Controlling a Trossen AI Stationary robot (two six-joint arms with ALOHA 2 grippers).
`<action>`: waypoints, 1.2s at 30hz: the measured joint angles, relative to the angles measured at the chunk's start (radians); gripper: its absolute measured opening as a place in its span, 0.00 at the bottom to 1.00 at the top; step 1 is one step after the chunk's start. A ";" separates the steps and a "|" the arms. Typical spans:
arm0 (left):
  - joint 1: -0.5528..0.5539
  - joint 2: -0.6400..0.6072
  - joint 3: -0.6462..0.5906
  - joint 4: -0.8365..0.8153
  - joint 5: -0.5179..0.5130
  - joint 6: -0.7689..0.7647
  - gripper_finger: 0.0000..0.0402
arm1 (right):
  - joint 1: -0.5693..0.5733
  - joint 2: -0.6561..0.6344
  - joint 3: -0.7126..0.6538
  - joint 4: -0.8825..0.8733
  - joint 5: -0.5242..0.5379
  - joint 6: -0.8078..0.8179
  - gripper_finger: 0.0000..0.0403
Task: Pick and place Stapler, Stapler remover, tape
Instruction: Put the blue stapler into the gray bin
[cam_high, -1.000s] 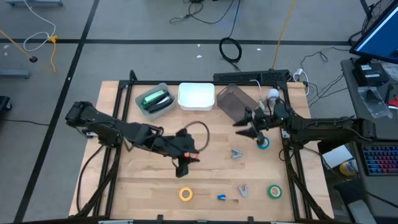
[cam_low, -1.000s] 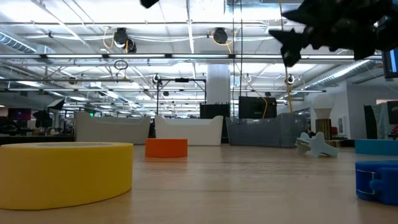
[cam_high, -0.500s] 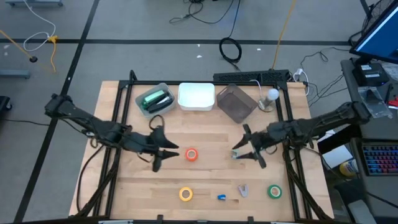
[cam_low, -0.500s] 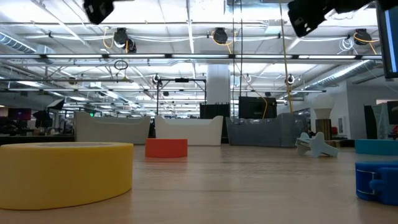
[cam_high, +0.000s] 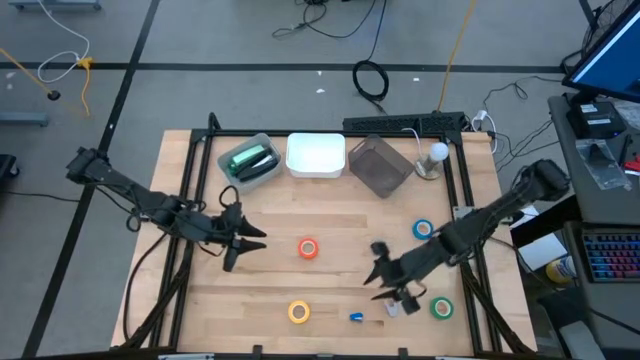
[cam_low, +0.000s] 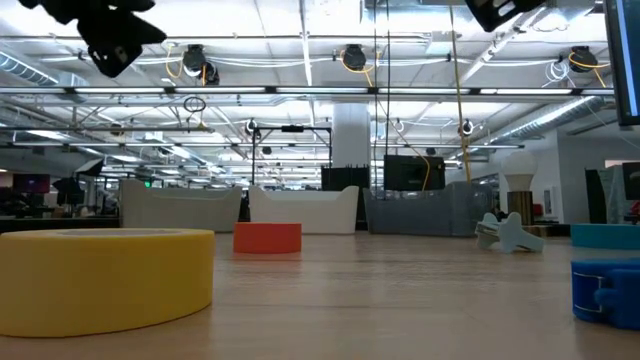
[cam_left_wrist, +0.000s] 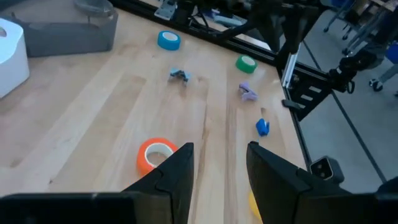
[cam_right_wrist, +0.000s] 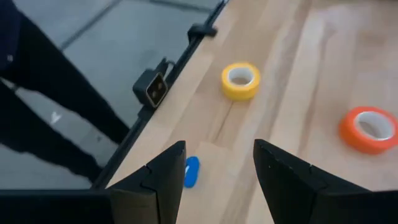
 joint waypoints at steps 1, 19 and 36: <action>0.000 -0.010 -0.011 -0.003 0.001 0.000 0.37 | 0.006 0.031 0.027 -0.019 0.000 0.006 0.45; 0.000 -0.173 -0.126 -0.057 0.074 0.050 0.37 | 0.049 0.352 0.227 -0.106 -0.083 0.435 0.45; 0.003 -0.179 -0.134 -0.080 0.092 0.087 0.37 | 0.050 0.489 0.227 -0.110 -0.106 0.521 0.45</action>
